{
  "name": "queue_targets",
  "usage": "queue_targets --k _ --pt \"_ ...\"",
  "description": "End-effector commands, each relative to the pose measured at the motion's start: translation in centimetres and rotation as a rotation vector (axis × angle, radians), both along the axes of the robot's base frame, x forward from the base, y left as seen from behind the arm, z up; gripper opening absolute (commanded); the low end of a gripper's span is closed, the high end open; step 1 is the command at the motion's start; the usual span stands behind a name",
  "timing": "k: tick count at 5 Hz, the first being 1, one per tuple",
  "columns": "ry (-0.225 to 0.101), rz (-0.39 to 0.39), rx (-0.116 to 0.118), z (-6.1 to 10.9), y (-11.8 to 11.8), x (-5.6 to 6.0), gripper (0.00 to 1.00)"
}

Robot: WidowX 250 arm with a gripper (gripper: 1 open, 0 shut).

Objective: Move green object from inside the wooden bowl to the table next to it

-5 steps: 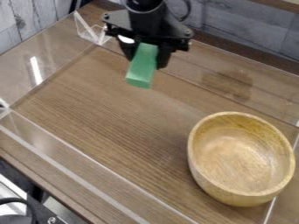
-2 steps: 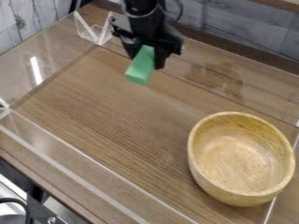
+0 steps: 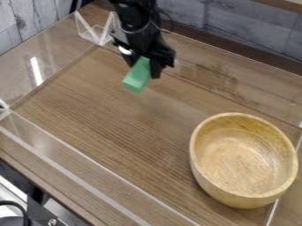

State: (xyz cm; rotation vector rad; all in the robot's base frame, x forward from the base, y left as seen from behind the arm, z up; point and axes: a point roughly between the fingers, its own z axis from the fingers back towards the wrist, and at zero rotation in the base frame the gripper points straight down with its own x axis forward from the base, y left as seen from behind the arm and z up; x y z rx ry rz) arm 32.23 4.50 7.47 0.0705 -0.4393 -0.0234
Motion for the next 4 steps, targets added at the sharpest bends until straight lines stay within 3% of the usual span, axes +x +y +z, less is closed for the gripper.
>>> queue_targets --k 1,2,4 --pt "-0.038 -0.050 0.004 0.7 -1.2 1.2 0.00" --pt "-0.041 -0.088 0.001 0.5 -2.3 2.4 0.00" --pt "-0.038 -0.026 0.004 0.1 -0.8 4.5 0.00"
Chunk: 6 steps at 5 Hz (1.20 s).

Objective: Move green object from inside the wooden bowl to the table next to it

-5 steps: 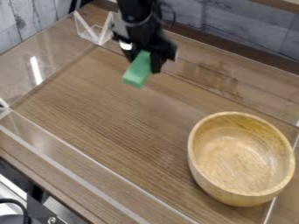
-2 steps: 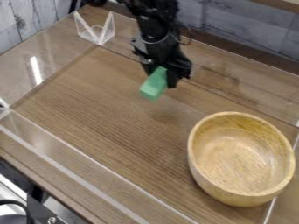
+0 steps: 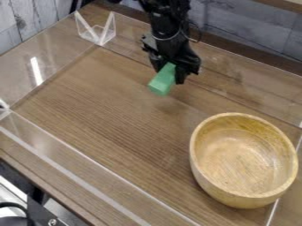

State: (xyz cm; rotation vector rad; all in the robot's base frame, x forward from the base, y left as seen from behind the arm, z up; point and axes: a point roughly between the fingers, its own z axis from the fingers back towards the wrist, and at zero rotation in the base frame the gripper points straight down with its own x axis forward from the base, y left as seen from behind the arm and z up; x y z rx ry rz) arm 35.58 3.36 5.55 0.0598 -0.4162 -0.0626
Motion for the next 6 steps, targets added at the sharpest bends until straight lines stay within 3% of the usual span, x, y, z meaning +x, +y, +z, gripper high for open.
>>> queue_targets --k 1,2,4,6 --pt "-0.057 -0.018 0.004 1.5 1.7 2.0 0.00" --pt "-0.053 -0.059 0.000 0.9 2.6 2.4 0.00" --pt "-0.050 -0.154 -0.012 1.5 1.0 2.3 0.00" --pt "-0.049 -0.118 -0.013 -0.3 -0.6 2.1 0.00"
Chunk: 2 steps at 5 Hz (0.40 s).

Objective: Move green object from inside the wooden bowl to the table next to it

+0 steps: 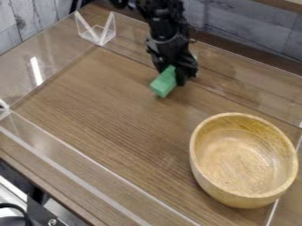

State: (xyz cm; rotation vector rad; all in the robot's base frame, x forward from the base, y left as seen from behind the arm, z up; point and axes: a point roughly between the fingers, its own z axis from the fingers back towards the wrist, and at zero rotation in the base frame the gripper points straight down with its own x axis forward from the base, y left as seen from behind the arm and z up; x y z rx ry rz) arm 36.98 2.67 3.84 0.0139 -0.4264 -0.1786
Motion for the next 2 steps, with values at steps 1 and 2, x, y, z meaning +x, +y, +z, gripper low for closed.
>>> queue_targets --k 1,2 --pt "-0.041 0.099 0.006 1.37 -0.17 0.43 0.00" --pt "-0.036 0.118 -0.013 1.81 0.67 0.29 1.00"
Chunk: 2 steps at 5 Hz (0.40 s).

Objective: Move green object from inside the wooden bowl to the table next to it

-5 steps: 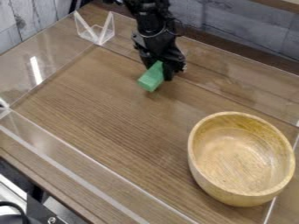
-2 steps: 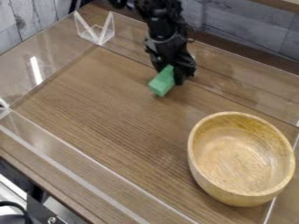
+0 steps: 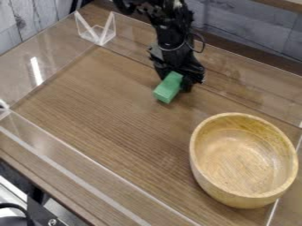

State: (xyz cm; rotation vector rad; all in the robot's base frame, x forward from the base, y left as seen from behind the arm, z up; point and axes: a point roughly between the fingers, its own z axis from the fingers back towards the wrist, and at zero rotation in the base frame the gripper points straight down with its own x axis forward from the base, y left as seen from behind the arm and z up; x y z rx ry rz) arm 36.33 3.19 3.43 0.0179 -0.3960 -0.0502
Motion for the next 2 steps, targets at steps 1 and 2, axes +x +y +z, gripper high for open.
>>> queue_targets --k 1,2 --pt "-0.082 0.017 -0.010 3.5 1.2 0.9 1.00" --pt "-0.106 0.083 -0.030 6.2 1.8 1.3 1.00"
